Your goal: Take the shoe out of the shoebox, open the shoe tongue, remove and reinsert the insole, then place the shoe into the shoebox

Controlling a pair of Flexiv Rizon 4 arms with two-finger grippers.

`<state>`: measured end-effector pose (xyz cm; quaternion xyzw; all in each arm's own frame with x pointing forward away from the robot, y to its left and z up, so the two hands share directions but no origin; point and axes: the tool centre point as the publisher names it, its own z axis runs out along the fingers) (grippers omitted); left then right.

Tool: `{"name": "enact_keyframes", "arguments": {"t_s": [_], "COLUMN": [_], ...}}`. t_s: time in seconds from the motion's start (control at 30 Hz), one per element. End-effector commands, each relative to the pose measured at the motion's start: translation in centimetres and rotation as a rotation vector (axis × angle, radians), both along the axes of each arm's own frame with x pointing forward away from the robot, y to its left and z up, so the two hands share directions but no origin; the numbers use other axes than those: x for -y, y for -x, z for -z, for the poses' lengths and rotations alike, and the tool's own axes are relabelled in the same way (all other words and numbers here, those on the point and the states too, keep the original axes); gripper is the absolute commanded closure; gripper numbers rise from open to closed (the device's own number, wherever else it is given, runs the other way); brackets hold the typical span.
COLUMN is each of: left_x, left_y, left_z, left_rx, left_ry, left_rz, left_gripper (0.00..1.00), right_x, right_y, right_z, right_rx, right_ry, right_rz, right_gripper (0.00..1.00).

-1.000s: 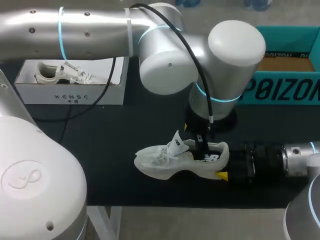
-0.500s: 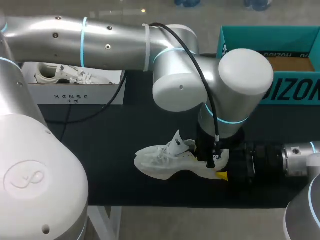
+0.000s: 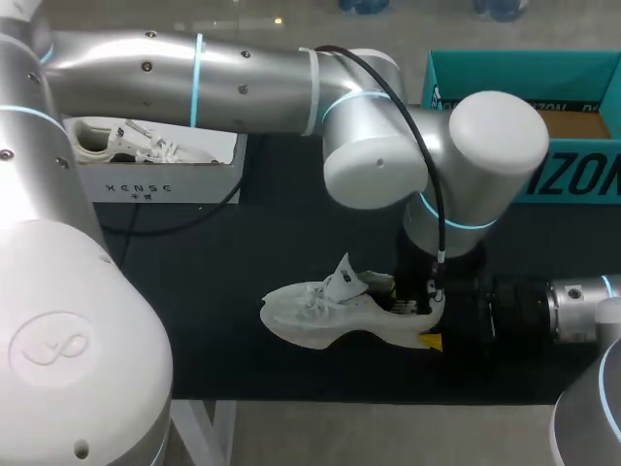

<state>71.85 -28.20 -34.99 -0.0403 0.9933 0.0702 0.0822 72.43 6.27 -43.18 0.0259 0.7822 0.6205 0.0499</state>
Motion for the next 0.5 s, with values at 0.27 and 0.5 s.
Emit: {"name": "enact_keyframes", "arguments": {"t_s": [0.27,0.5], "left_x": [-1.9,-3.0], "left_y": [-0.5,0.4], "left_z": [2.0,2.6], "left_rx": [-0.074,-0.097], "left_ry": [-0.036,-0.050], "left_rz": [-0.004,0.034], "left_gripper": [1.00,1.00], "right_x": [-0.2,-0.2], "right_y": [-0.1,-0.1], "right_z": [0.2,0.2], "right_rx": [0.000,0.000], "right_ry": [0.003,0.003], "right_rz": [0.002,0.002], "right_gripper": [1.00,1.00]}}
